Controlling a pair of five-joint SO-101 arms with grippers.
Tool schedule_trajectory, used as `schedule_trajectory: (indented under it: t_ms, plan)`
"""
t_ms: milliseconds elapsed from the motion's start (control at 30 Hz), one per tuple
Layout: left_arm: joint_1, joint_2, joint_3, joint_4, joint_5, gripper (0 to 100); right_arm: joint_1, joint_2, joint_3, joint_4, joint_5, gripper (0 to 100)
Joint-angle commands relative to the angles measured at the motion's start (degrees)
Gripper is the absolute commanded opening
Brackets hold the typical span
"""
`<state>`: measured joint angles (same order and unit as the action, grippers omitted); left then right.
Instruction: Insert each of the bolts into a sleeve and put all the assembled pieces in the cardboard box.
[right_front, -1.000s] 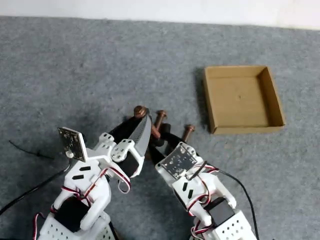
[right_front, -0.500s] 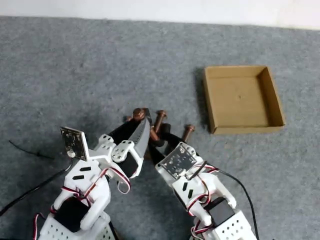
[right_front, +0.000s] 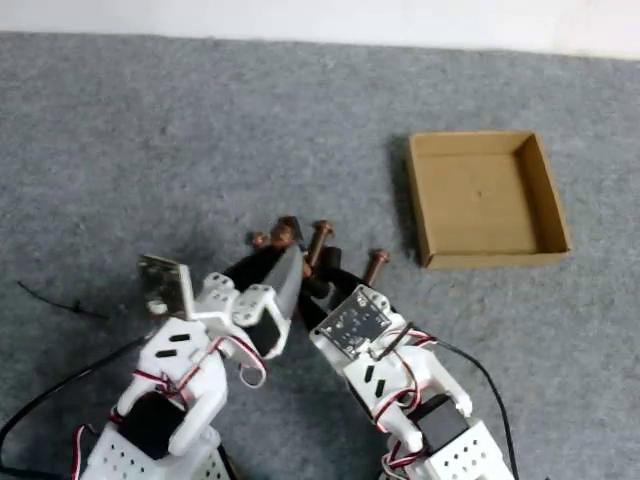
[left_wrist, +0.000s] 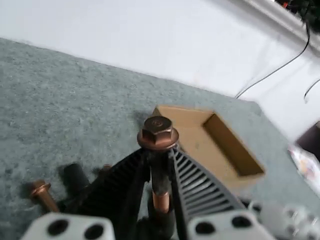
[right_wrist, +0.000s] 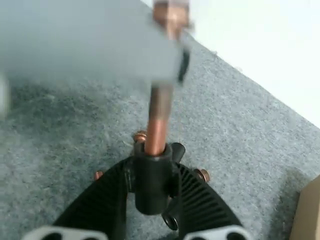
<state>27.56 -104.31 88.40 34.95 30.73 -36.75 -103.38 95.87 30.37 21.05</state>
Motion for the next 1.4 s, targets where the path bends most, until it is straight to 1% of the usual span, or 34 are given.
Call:
schedule_trajectory:
  t_ms: [0, 133, 200, 333, 600, 633, 700, 800, 867, 933, 1000, 1133, 1267, 1367]
  plan:
    - [0.2, 0.0, 0.3, 0.3, -3.1, 1, -0.1, -1.3, 5.4, -1.6, 0.4, 0.5]
    - [0.2, 0.0, 1.7, 0.3, -6.7, 1, -0.1, -1.3, 5.4, -1.6, 0.4, 0.5]
    - [0.2, 0.0, 2.2, 0.3, -7.4, 1, 0.2, -1.3, 5.3, -1.6, 0.4, 0.5]
    - [0.2, 0.0, 2.4, 0.4, -7.5, 1, 1.9, -1.3, 5.3, -1.6, 0.4, 0.5]
    - [-0.3, 0.1, 2.1, 0.3, -7.3, 1, 1.9, -1.3, 5.3, -1.6, 0.4, 0.5]
    - [-0.3, 0.1, 1.8, 0.3, -7.2, 1, 1.9, -1.3, 5.3, -1.6, 0.4, 0.5]
    - [-0.4, 0.1, 2.1, 0.3, -6.9, 7, 1.9, -1.3, 5.3, -1.6, 0.4, 0.5]
    - [-0.4, 0.2, 2.4, 0.4, -3.5, 22, 1.9, -1.3, 5.3, -1.6, 0.4, 0.5]
    - [-0.4, 0.2, 3.4, 0.4, -2.5, 33, 1.9, -1.3, 5.3, -1.6, 0.4, 0.5]
    - [-0.4, 0.2, 3.8, 0.4, -2.4, 38, 1.9, -1.3, 5.3, -1.6, 0.4, 0.5]
    - [-1.5, 0.2, 3.6, 0.4, -2.0, 38, 1.9, -1.3, 5.3, -1.6, 0.4, 0.5]
    - [-5.6, 0.0, 1.0, 0.3, 4.2, 35, 2.0, -1.3, 5.3, -1.7, 0.4, 0.5]
    - [-11.0, 0.0, -1.9, 0.4, 11.8, 35, 2.1, -1.3, 5.3, -1.8, 0.4, 0.5]
    - [-15.7, 0.0, -3.0, 0.4, 14.7, 35, 3.8, -1.3, 5.3, -1.8, 0.4, 0.5]
